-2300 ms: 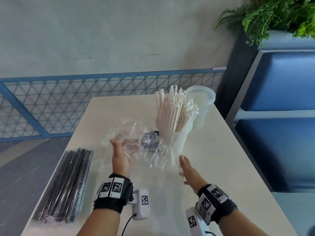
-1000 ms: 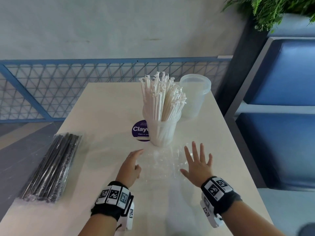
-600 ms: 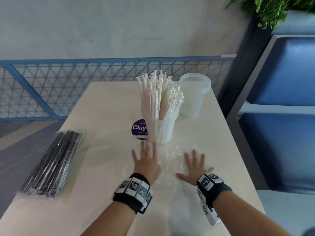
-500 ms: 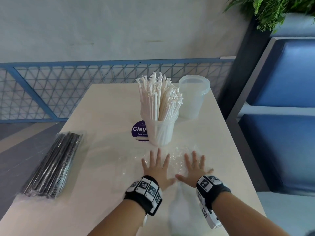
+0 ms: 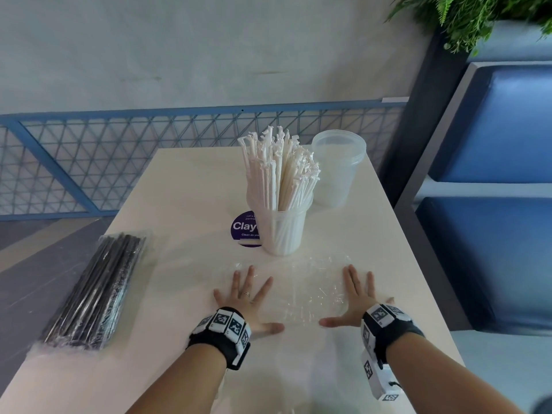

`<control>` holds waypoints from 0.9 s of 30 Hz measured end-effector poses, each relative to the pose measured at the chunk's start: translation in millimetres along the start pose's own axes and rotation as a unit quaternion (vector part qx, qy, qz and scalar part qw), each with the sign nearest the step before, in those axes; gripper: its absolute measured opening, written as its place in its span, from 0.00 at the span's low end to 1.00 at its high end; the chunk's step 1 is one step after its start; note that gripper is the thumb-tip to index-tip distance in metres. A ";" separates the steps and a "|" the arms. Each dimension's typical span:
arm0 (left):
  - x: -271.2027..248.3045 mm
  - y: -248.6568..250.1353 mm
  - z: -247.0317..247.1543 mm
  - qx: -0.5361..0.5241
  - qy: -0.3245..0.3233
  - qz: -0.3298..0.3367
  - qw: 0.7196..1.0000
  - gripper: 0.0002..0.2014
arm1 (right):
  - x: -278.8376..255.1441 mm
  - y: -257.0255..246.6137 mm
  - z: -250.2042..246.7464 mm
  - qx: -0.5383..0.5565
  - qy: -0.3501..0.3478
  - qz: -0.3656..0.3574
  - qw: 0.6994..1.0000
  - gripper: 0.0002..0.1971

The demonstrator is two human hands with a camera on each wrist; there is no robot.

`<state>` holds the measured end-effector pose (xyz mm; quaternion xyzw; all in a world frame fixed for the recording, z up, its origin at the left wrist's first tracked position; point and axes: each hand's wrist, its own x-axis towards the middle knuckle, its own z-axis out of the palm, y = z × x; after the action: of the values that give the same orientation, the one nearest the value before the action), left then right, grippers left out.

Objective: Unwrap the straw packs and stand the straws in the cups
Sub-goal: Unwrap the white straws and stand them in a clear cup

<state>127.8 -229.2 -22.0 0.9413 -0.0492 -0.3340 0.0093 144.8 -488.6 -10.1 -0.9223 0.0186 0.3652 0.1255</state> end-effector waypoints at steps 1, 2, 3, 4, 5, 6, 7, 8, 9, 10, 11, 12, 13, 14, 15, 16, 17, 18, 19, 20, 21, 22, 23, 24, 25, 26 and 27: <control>-0.8 -4.0 0.4 -0.003 0.004 0.002 1.000 0.52 | -0.6 0.5 0.9 0.003 0.003 0.001 1.000 0.71; -1.9 -7.1 0.7 -0.005 0.010 0.004 1.000 0.52 | -1.3 0.7 1.4 0.005 0.005 0.002 1.000 0.71; -2.6 -9.4 0.3 -0.007 0.014 0.006 1.000 0.53 | -2.1 0.7 1.3 0.006 0.005 0.002 1.000 0.71; -4.0 -10.9 -1.1 -0.006 0.014 0.009 1.000 0.53 | -2.9 0.3 0.4 0.005 0.003 0.003 1.000 0.71; -6.0 -11.3 -3.9 0.000 0.008 0.013 1.000 0.55 | -4.1 -1.5 -1.1 0.000 0.001 0.006 1.000 0.71; -7.9 -11.4 -8.1 0.008 0.004 0.018 1.000 0.56 | -6.1 -4.3 -2.5 -0.008 0.004 0.010 1.000 0.71; -9.5 -11.4 -15.7 0.013 0.010 0.023 1.000 0.58 | -8.7 -8.5 -4.9 -0.016 0.016 0.015 1.000 0.70; -11.2 -11.9 -27.6 0.010 0.036 0.028 0.999 0.57 | -12.2 -15.2 -10.4 -0.022 0.034 0.016 0.999 0.69; -14.9 -13.3 -42.4 -0.013 0.085 0.035 0.996 0.54 | -17.8 -23.8 -17.9 -0.023 0.057 0.009 0.998 0.68; -18.6 -15.7 -60.4 -0.068 0.160 0.043 0.984 0.49 | -26.3 -34.2 -27.6 -0.017 0.087 -0.008 0.996 0.67; -23.4 -19.1 -79.9 -0.141 0.245 0.051 0.958 0.43 | -34.7 -44.8 -38.3 -0.005 0.123 -0.031 0.992 0.66; -26.4 -23.9 -100.9 -0.212 0.327 0.061 0.919 0.38 | -43.2 -55.6 -50.8 0.016 0.164 -0.059 0.985 0.65; -28.0 -29.3 -122.2 -0.266 0.386 0.077 0.880 0.37 | -50.9 -65.8 -64.8 0.051 0.203 -0.088 0.974 0.65; -28.2 -35.1 -141.7 -0.309 0.411 0.099 0.852 0.40 | -57.3 -75.2 -79.5 0.097 0.238 -0.117 0.959 0.65; -28.0 -39.8 -159.9 -0.337 0.404 0.121 0.842 0.45 | -61.2 -83.3 -93.9 0.148 0.271 -0.146 0.940 0.65; -27.1 -43.6 -176.2 -0.353 0.374 0.138 0.846 0.50 | -61.7 -89.7 -106.6 0.193 0.304 -0.170 0.917 0.64; -24.2 -46.9 -189.9 -0.356 0.333 0.151 0.860 0.56 | -58.8 -95.0 -118.3 0.225 0.329 -0.185 0.898 0.63; -21.2 -47.9 -201.5 -0.344 0.294 0.162 0.877 0.60 | -54.4 -100.3 -129.0 0.242 0.339 -0.193 0.889 0.64; -18.4 -47.1 -209.8 -0.326 0.266 0.181 0.889 0.63 | -47.3 -105.0 -137.7 0.247 0.327 -0.196 0.891 0.64; -13.7 -45.4 -214.7 -0.311 0.246 0.205 0.895 0.64 | -39.8 -109.8 -144.5 0.249 0.300 -0.199 0.899 0.65; -8.5 -42.9 -217.4 -0.307 0.231 0.229 0.894 0.63 | -30.5 -113.7 -148.7 0.260 0.267 -0.204 0.906 0.66; -2.2 -40.2 -217.9 -0.315 0.215 0.240 0.893 0.61 | -23.4 -118.0 -152.0 0.279 0.239 -0.215 0.905 0.66; 4.6 -37.5 -217.5 -0.333 0.194 0.241 0.891 0.59 | -16.5 -121.6 -154.0 0.303 0.223 -0.226 0.898 0.66; 11.5 -35.5 -216.5 -0.357 0.173 0.236 0.887 0.58 | -11.0 -125.1 -155.7 0.327 0.218 -0.236 0.889 0.66; 18.1 -33.9 -215.0 -0.382 0.158 0.231 0.881 0.57 | -7.2 -128.4 -157.1 0.347 0.222 -0.246 0.877 0.66; 22.9 -32.2 -213.6 -0.404 0.153 0.227 0.873 0.57 | -4.2 -131.8 -157.8 0.365 0.228 -0.255 0.866 0.65; 27.7 -31.7 -212.4 -0.422 0.157 0.221 0.865 0.56 | -1.8 -134.9 -157.7 0.379 0.237 -0.264 0.855 0.65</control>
<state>285.7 -203.7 124.1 0.8520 -0.1088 -0.1601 0.4864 266.0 -396.8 131.2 -0.8322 -0.0589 0.0529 0.5488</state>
